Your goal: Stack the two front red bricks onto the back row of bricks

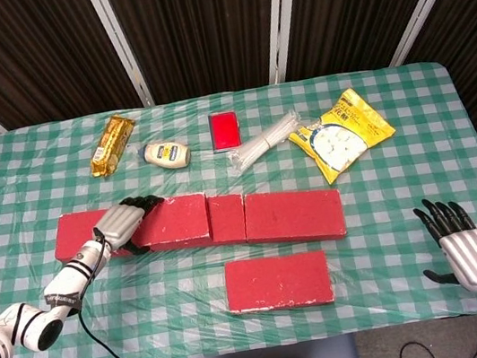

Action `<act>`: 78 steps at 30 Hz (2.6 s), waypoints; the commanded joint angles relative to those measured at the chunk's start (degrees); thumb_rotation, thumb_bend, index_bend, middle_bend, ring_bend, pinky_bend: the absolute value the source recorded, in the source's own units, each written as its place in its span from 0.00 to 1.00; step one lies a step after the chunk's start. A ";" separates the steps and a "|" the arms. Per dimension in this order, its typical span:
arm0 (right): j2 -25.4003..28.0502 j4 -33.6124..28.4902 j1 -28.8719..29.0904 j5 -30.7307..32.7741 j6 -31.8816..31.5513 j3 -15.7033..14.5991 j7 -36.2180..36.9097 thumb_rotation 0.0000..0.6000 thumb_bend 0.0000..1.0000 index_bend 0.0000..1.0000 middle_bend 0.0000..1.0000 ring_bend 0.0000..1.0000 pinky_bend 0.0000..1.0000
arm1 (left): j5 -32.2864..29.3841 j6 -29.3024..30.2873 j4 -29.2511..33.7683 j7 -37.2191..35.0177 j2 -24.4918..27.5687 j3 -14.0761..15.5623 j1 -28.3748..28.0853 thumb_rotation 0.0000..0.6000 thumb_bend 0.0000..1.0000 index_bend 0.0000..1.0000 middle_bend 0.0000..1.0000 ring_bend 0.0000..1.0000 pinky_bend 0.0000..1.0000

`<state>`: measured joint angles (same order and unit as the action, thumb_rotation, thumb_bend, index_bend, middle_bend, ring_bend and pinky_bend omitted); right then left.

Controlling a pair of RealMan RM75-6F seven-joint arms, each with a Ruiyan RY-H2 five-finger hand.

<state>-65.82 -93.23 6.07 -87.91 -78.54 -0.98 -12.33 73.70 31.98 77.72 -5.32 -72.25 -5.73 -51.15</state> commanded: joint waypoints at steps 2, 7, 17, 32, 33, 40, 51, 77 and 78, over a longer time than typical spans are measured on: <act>-0.04 -0.09 0.02 0.10 0.14 -0.04 -0.20 1.00 0.13 0.00 0.00 0.00 0.00 | 0.13 0.12 0.10 -0.20 0.25 0.13 0.03 1.00 0.34 0.18 0.46 0.25 0.22; -0.10 -0.16 0.02 0.20 0.15 -0.02 -0.39 1.00 0.13 0.00 0.00 0.00 0.00 | 0.02 -0.35 -0.36 -0.55 0.29 0.35 -0.18 1.00 0.34 0.18 0.41 0.19 0.18; -0.14 -0.28 0.01 0.33 0.21 -0.06 -0.70 1.00 0.13 0.00 0.00 0.00 0.00 | 0.59 0.20 -1.07 -1.17 0.04 0.59 -0.16 1.00 0.33 0.11 0.12 0.00 0.09; 0.06 -0.40 -0.13 0.45 -0.10 0.03 -0.51 1.00 0.13 0.00 0.00 0.00 0.00 | 1.24 0.41 -0.98 -1.75 0.28 1.01 -0.27 1.00 0.33 0.00 0.00 0.00 0.04; 0.09 -0.40 -0.15 0.42 -0.13 0.01 -0.49 1.00 0.13 0.00 0.00 0.00 0.00 | 1.09 0.29 -0.84 -1.65 0.36 1.07 -0.28 1.00 0.33 0.00 0.00 0.00 0.04; 0.01 -0.37 -0.15 0.37 -0.12 -0.03 -0.63 1.00 0.13 0.00 0.00 0.00 0.00 | 0.16 -0.63 0.04 -1.52 0.98 1.19 -0.49 1.00 0.33 0.00 0.00 0.00 0.04; -0.03 -0.41 -0.24 0.49 -0.37 0.11 -0.69 1.00 0.13 0.00 0.00 0.00 0.00 | -1.54 -1.16 0.43 -0.29 1.40 1.36 -0.58 1.00 0.32 0.00 0.00 0.00 0.04; 0.14 -0.34 -0.64 -0.03 -1.40 0.18 0.09 1.00 0.13 0.00 0.00 0.00 0.00 | -5.69 0.02 2.65 4.94 2.16 1.78 -0.37 1.00 0.27 0.00 0.00 0.00 0.03; 0.14 -0.31 -0.65 -0.05 -1.42 0.19 0.13 1.00 0.13 0.00 0.00 0.00 0.00 | -5.85 0.00 2.65 5.03 2.13 1.78 -0.38 1.00 0.27 0.00 0.00 0.00 0.03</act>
<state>-65.68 -93.54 5.42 -87.96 -79.96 -0.79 -12.19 67.87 32.01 80.40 -0.31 -70.10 -3.98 -51.52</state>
